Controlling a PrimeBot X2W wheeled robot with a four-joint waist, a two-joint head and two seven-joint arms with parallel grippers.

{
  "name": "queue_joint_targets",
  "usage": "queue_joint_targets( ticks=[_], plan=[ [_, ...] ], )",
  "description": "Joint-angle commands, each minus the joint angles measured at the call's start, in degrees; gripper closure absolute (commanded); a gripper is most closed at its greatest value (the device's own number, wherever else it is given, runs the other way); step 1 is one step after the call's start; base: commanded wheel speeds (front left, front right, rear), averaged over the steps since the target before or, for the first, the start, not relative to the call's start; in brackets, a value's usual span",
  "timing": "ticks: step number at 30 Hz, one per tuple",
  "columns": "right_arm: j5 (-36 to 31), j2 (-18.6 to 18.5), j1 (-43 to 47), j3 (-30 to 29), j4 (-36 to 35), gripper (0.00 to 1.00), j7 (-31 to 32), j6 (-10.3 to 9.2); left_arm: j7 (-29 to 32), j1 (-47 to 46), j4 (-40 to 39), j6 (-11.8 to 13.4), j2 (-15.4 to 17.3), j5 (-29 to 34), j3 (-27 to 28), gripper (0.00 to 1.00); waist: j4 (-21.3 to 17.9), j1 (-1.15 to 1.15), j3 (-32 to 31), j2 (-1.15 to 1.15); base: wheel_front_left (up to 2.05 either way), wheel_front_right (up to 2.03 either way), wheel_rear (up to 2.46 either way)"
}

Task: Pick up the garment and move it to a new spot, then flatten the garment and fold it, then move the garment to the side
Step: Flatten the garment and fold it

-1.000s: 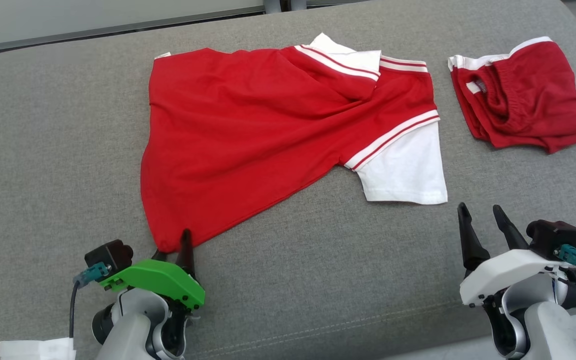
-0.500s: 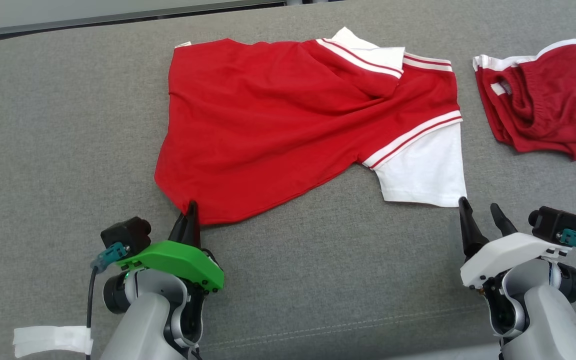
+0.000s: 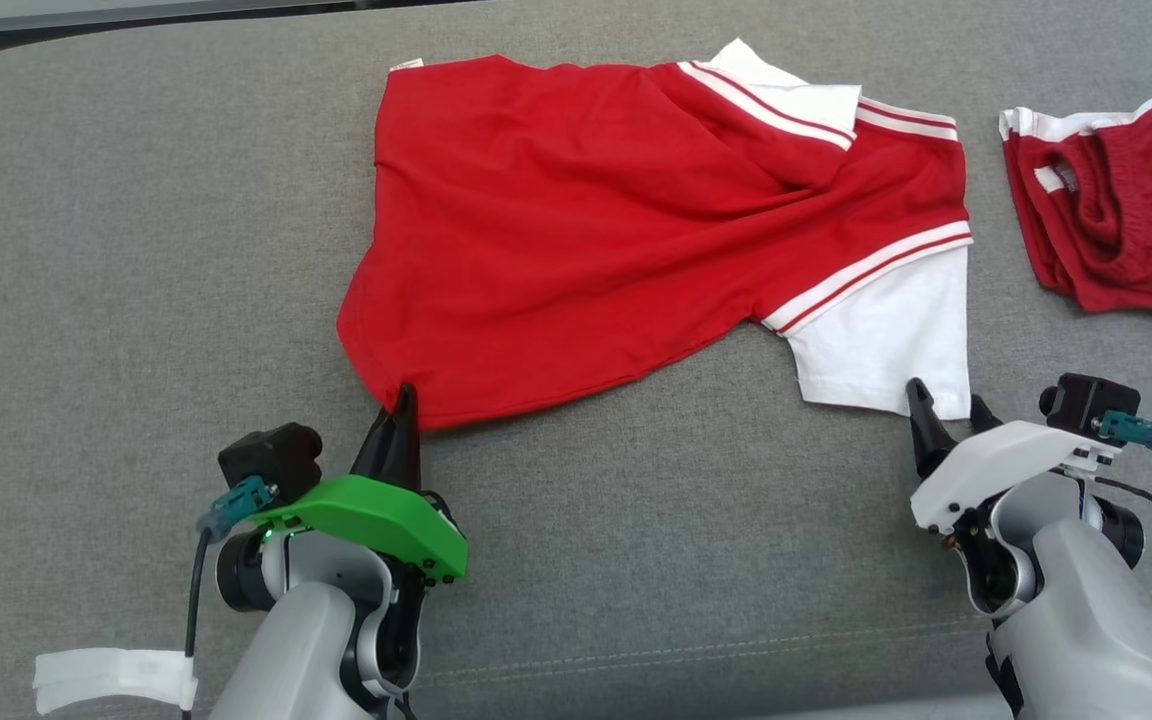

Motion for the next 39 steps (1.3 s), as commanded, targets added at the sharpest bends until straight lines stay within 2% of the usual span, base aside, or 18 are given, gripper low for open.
queue_joint_targets(
  ticks=[1, 4, 5, 6, 7, 8, 13, 18, 22, 26, 33, 39],
  plan=[
    [-0.15, -0.08, -0.87, 0.57, 1.99, 0.00, 0.00, -0.02, 0.16, 0.84, -0.22, 0.29, 0.46, 0.29, -0.18, 1.00, 0.23, 0.00, 0.29, 0.00, 0.00, 0.00, 0.00],
    [-0.36, -0.24, -2.74, 1.44, 5.02, 0.00, -0.74, -0.02, 0.22, 1.10, -0.68, 0.33, 0.54, 0.29, -0.34, 1.00, 0.39, 0.00, 0.50, 0.00, 0.00, 0.00, 0.00],
    [-0.37, -0.36, -3.84, 2.25, 6.73, 0.30, -1.20, -0.01, 0.25, 1.17, -0.81, 0.39, 0.59, 0.24, -0.43, 1.00, 0.50, 0.00, 0.52, 0.00, 0.00, 0.00, 0.00],
    [-0.13, -0.40, -4.67, 3.22, 8.11, 0.67, -1.49, 0.01, 0.27, 1.31, -0.88, 0.48, 0.59, 0.19, -0.51, 1.00, 0.58, 0.00, 0.44, 0.00, 0.00, 0.00, 0.00],
    [0.10, -0.47, -4.98, 3.56, 8.74, 0.86, -1.79, 0.01, 0.29, 1.36, -0.90, 0.49, 0.61, 0.16, -0.58, 1.00, 0.62, 0.00, 0.37, 0.00, 0.00, 0.00, 0.00],
    [0.29, -0.61, -5.28, 4.00, 9.29, 1.00, -1.93, 0.01, 0.20, 1.40, -0.91, 0.42, 0.66, 0.16, -0.61, 1.00, 0.64, 0.00, 0.26, 0.00, 0.00, 0.00, 0.00],
    [1.24, -1.80, -6.79, 5.21, 10.94, 1.00, -4.10, 0.00, -0.58, 1.53, -1.01, -0.05, 1.03, -0.23, -0.38, 1.00, 0.56, 0.00, -0.56, 0.00, 0.00, 0.00, 0.00],
    [4.80, -2.06, -7.95, 6.21, 8.96, 1.00, -6.65, 0.00, -1.09, 1.43, -1.75, -0.20, 1.55, -0.96, 0.30, 1.00, 0.11, 0.00, -1.49, 0.00, 0.00, 0.00, 0.00],
    [8.51, -3.33, -7.83, 7.85, 5.14, 1.00, -8.02, 0.00, -1.13, 1.03, -3.20, -0.35, 2.01, -1.73, 1.20, 1.00, -0.44, 0.00, -2.28, 0.00, 0.00, 0.00, 0.00],
    [13.30, -5.07, -7.75, 10.93, -1.85, 1.00, -9.32, 0.00, -0.49, -0.01, -5.08, -0.51, 2.59, -2.60, 1.99, 1.00, -1.07, 0.00, -3.02, 0.00, 0.00, 0.00, 0.00],
    [13.46, -10.09, -9.73, 14.00, -9.97, 1.00, -10.32, 0.00, 2.37, -4.63, -9.88, 0.13, 5.04, -2.18, 2.96, 1.00, -2.15, 0.00, -5.21, 0.00, 0.00, 0.00, 0.00],
    [11.53, -12.10, -13.38, 13.62, -15.85, 1.00, -8.64, 0.00, 5.64, -10.99, -14.97, 0.93, 7.90, -1.76, 4.44, 1.00, -3.11, 0.00, -7.81, 0.00, 0.00, 0.00, 0.00]
  ],
)
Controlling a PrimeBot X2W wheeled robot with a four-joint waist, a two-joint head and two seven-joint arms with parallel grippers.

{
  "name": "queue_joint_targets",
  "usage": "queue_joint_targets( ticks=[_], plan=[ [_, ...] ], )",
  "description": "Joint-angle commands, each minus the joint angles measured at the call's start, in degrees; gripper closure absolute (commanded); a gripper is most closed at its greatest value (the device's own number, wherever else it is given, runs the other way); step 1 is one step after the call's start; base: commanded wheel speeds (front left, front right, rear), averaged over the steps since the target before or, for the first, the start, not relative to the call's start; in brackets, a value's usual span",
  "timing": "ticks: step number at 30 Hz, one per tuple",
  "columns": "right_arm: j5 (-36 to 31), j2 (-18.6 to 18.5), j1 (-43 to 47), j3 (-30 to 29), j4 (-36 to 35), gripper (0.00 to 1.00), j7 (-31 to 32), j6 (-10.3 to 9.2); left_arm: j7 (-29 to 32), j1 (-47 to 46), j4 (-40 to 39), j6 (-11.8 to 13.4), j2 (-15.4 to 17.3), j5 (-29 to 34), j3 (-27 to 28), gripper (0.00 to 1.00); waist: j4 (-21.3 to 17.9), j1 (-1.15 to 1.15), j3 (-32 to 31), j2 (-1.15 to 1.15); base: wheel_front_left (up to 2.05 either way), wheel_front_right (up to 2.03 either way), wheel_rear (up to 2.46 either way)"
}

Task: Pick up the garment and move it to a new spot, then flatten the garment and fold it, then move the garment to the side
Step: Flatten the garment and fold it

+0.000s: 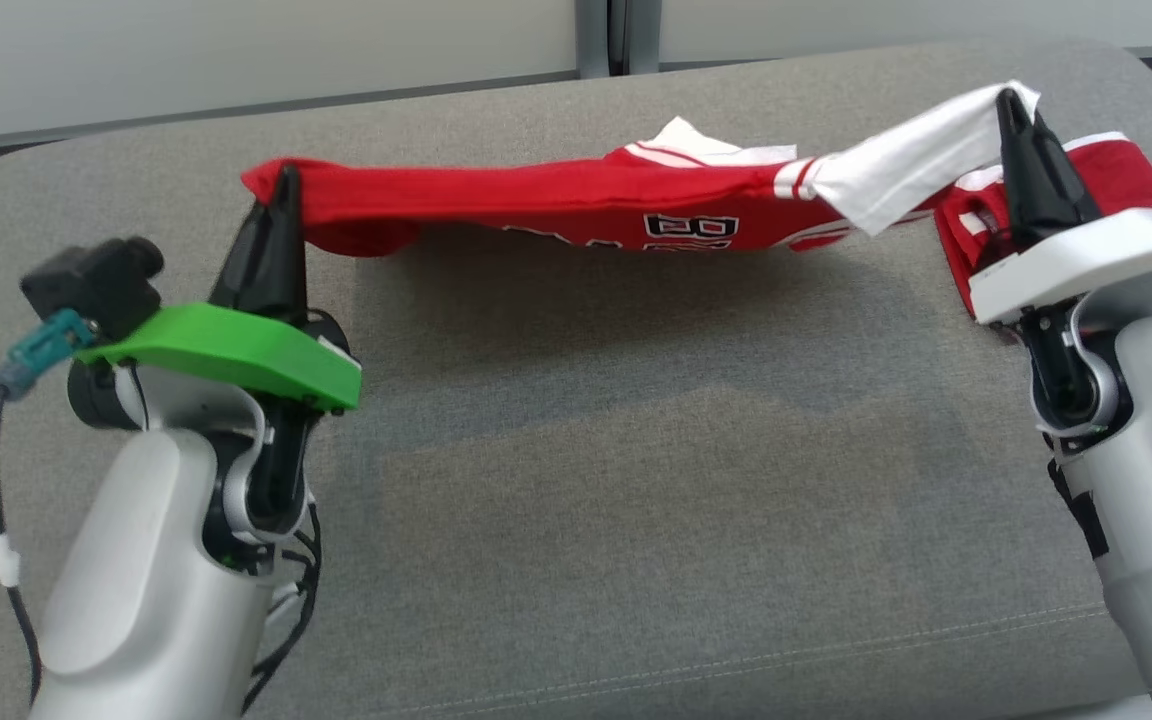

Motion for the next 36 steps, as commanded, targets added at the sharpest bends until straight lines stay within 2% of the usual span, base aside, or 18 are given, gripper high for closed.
queue_joint_targets(
  ticks=[1, 11, 20, 28, 36],
  plan=[
    [-0.68, -0.40, -1.02, -0.26, -1.02, 1.00, 0.23, 0.02, 0.26, -1.52, -0.82, 0.23, 0.65, 0.49, 0.37, 1.00, -0.66, 0.00, -1.23, 0.00, 0.00, 0.00, 0.00],
    [-5.12, -0.53, -7.18, -4.40, -12.26, 1.00, 5.46, 0.02, 6.64, -12.87, -7.55, 1.58, 3.74, 0.06, 2.03, 1.00, -2.08, 0.00, -5.08, 0.00, 0.00, 0.00, 0.00],
    [-8.79, 0.07, -14.81, -5.98, -17.94, 1.00, 12.04, 0.02, 12.72, -22.19, -6.31, 1.71, 5.86, 0.82, 1.21, 1.00, -2.52, 0.00, -4.03, 0.00, 0.00, 0.00, 0.00],
    [-11.21, 1.13, -23.98, -3.83, -12.74, 1.00, 15.28, 0.02, 16.83, -30.33, 0.87, 1.49, 5.59, 0.08, 0.64, 1.00, -2.72, 0.00, 2.20, 0.00, 0.00, 0.00, 0.00],
    [-17.10, 2.01, -39.16, -2.15, -1.21, 1.00, 12.03, 0.02, 15.72, -42.58, 11.15, 0.88, 4.10, 1.79, -0.01, 1.00, -2.46, 0.00, 11.52, 0.00, 0.00, 0.00, 0.00]
  ],
)
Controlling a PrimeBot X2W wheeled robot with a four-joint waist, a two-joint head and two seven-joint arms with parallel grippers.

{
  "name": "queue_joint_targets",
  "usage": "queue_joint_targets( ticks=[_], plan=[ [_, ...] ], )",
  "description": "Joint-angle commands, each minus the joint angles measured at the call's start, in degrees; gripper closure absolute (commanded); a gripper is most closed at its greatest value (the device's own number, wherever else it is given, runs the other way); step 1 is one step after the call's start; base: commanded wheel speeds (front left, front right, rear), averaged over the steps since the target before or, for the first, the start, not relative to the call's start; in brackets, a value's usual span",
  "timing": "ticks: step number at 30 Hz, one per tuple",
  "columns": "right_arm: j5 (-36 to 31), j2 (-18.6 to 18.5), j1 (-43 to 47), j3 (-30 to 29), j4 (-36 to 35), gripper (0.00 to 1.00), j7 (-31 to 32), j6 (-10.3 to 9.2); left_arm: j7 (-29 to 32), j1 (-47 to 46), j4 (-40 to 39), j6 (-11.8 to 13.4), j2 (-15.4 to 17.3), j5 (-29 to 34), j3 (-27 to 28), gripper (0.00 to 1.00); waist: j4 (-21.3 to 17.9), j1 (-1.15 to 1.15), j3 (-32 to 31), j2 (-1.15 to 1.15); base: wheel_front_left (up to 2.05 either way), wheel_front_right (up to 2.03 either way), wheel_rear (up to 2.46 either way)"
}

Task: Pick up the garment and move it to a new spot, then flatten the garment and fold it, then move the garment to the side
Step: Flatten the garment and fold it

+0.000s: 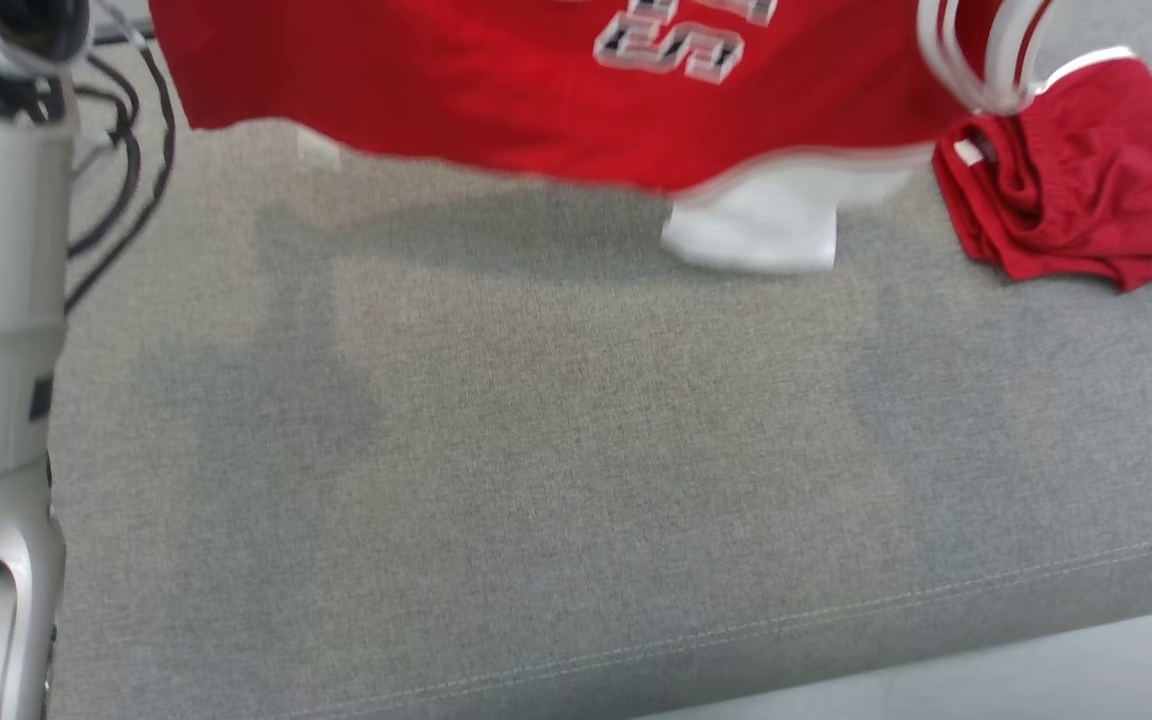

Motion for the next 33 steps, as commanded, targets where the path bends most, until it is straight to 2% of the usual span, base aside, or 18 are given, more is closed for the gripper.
queue_joint_targets(
  ticks=[1, 7, 11, 14, 18, 26, 33],
  plan=[
    [-1.46, 0.18, -2.91, 0.06, 1.67, 1.00, -1.15, 0.02, -1.11, -2.67, 1.60, -0.19, -0.41, 0.58, 0.09, 1.00, 0.19, 0.00, 5.89, 0.00, 0.00, 0.00, 0.00],
    [-7.86, 2.30, -14.55, 1.24, 12.31, 1.00, -8.10, 0.01, -9.16, -11.59, 12.30, -1.21, -2.16, 3.31, 0.23, 1.00, -0.43, 0.00, 8.64, 0.00, 0.00, 0.00, 0.00],
    [-9.83, 3.17, -19.17, 1.36, 17.34, 1.00, -11.39, 0.00, -13.40, -15.48, 17.28, -1.45, -2.98, 4.39, 0.23, 1.00, -0.75, 0.00, 10.05, 0.00, 0.00, 0.00, 0.00],
    [-12.01, 3.80, -22.64, 0.27, 21.78, 1.00, -14.54, 0.00, -17.91, -18.81, 21.65, -1.40, -3.60, 5.20, 0.64, 1.00, -0.71, 0.00, 11.71, 0.00, 0.00, 0.00, 0.00],
    [-14.03, 5.06, -25.44, -2.17, 26.01, 1.00, -17.66, 0.00, -23.58, -21.82, 26.50, -2.85, -4.07, 5.36, 1.13, 1.00, -1.04, 0.00, 13.49, 0.00, 0.00, 0.00, 0.00],
    [-13.22, 5.97, -24.83, -2.91, 30.26, 1.00, -19.50, 0.00, -27.59, -21.54, 34.69, -6.81, -4.46, 2.25, 3.13, 1.00, -0.34, 0.00, 16.53, 0.00, 0.00, 0.00, 0.00],
    [-8.74, 5.01, -20.37, 1.74, 30.29, 1.00, -19.54, 0.00, -28.08, -18.32, 37.28, -9.65, -3.96, 0.75, 3.77, 1.00, 0.93, 0.00, 16.13, 0.00, 0.00, 0.00, 0.00]
  ],
)
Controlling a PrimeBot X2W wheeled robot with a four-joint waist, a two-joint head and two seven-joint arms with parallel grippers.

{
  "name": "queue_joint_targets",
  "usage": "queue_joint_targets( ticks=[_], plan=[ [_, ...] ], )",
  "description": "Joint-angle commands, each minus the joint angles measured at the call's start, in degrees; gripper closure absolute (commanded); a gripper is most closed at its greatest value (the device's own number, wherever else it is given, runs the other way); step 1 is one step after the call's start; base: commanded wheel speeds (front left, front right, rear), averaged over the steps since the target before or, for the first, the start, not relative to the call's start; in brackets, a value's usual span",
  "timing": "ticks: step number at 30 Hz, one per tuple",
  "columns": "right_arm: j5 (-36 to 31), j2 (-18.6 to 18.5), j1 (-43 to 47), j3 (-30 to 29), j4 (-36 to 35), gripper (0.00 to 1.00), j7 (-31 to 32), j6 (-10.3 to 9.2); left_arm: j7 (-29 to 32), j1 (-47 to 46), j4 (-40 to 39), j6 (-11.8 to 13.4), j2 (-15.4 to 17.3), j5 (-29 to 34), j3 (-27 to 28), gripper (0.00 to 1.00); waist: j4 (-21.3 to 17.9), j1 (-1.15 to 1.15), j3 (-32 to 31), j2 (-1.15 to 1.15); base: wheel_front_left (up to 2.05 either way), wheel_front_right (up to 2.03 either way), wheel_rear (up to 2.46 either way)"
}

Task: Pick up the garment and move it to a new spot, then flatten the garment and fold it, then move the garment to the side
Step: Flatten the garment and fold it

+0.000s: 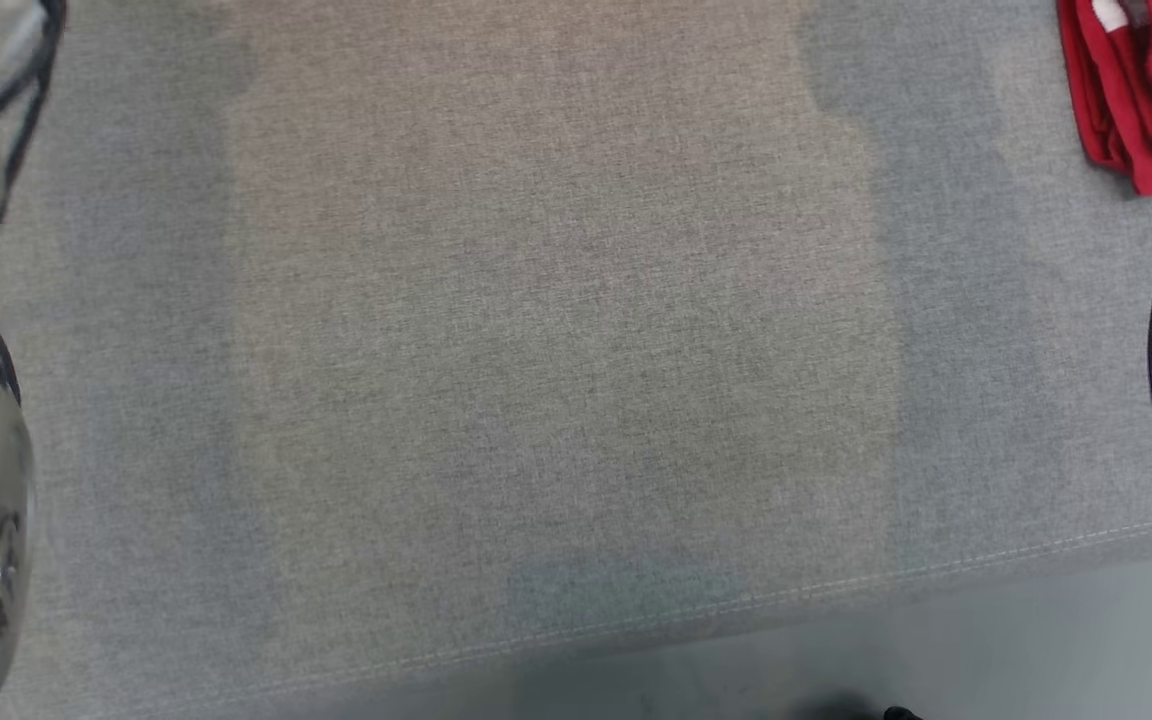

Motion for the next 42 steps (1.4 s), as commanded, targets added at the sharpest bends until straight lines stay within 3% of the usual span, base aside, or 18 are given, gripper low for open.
queue_joint_targets(
  ticks=[1, 12, 18, 24, 30, 33, 38, 42],
  plan=[
    [1.31, -1.26, 2.62, 1.06, -0.03, 1.00, -0.22, -0.02, -0.10, 2.67, 0.67, -0.95, 0.01, 0.08, -0.46, 1.00, 0.62, -0.01, -1.35, 0.00, 0.00, 0.00, 0.00],
    [14.56, -6.21, 25.09, 8.82, -7.17, 1.00, 2.48, -0.02, 0.70, 21.32, -1.82, -4.37, -0.02, -2.15, -2.90, 1.00, 2.52, -0.01, -10.47, 0.00, 0.00, 0.00, 0.00],
    [20.58, -9.10, 38.11, 9.74, -16.58, 1.00, 4.88, -0.02, 1.59, 32.14, -7.13, -4.84, 0.10, -3.11, -4.27, 1.00, 3.30, -0.01, -13.79, 0.00, 0.00, 0.00, 0.00],
    [24.06, -12.02, 57.15, 5.58, -32.73, 1.00, 8.77, -0.02, 2.72, 46.53, -17.91, -3.35, 0.81, -4.98, -4.51, 1.00, 3.85, -0.01, -17.49, 0.00, 0.00, 0.00, 0.00],
    [24.73, -9.36, 78.68, -2.49, -48.75, 1.00, 15.78, -0.02, 3.74, 62.34, -29.86, 0.99, 1.92, -5.93, -4.55, 1.00, 3.88, -0.01, -19.85, 0.00, 0.00, 0.00, 0.00],
    [23.51, -6.04, 87.11, -6.04, -54.74, 1.00, 18.91, -0.01, 3.51, 68.84, -33.89, 3.06, 2.33, -6.05, -4.49, 1.00, 3.62, -0.01, -20.16, 0.00, 0.00, 0.00, 0.00],
    [22.04, -0.44, 96.64, -9.16, -59.52, 1.00, 22.23, -0.02, 2.25, 75.87, -36.95, 5.49, 2.52, -4.93, -4.93, 1.00, 3.21, -0.01, -20.44, 0.00, 0.00, 0.00, 0.00],
    [20.84, 1.92, 101.57, -11.28, -59.46, 1.00, 23.43, -0.02, 1.33, 79.59, -37.38, 7.03, 2.83, -3.52, -6.07, 1.00, 3.08, -0.01, -20.64, 0.00, 0.00, 0.00, 0.00]
  ],
)
